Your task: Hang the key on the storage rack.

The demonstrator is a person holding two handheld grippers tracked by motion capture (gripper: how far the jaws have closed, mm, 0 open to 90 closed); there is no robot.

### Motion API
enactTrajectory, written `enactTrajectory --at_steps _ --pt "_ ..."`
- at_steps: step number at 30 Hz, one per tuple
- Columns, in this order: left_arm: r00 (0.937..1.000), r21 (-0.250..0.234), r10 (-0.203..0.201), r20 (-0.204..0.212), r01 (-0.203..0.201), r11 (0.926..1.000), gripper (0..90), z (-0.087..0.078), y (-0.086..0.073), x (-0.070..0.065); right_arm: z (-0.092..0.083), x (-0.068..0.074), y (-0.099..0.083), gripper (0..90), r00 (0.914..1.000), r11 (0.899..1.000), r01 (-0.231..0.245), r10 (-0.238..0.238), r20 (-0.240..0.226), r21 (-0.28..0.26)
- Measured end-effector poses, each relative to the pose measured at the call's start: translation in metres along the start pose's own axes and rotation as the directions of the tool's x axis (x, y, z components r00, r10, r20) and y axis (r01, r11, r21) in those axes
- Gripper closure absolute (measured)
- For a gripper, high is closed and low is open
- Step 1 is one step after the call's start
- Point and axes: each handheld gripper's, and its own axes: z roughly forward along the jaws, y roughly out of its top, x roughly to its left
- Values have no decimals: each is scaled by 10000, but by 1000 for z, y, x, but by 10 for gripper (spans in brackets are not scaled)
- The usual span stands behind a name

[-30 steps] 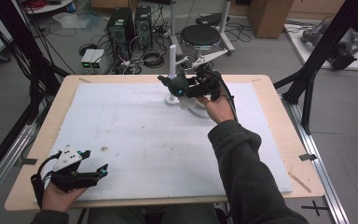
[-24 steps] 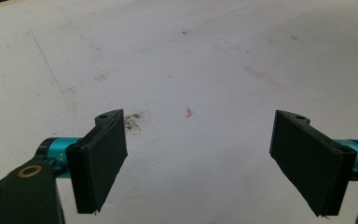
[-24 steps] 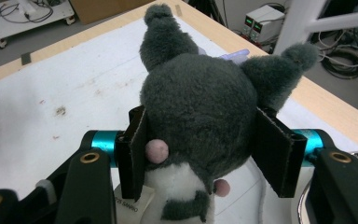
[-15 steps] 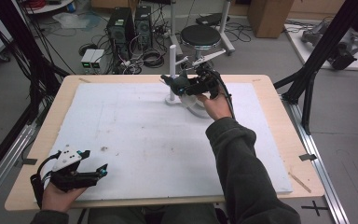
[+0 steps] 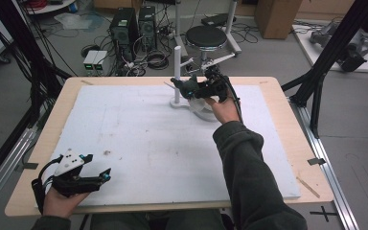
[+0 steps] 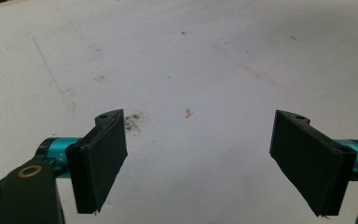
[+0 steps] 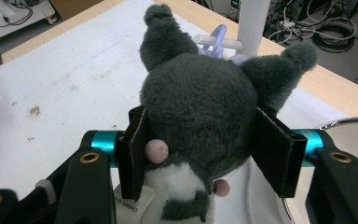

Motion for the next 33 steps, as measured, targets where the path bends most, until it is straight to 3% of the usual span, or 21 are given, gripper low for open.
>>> enactTrajectory --at_steps 12,31,33 --pt "10000 -10 -19 18 19 10000 190 -1 0 0 9 -1 -3 407 9997 9980 -144 132 199 609" --pt "10000 -1 -2 -3 2 10000 190 -1 0 0 21 8 -2 386 9985 9910 288 -347 434 1308" --pt "10000 3 1 -5 -1 10000 190 -1 0 0 21 10 -2 378 9985 9897 139 -213 503 1428"
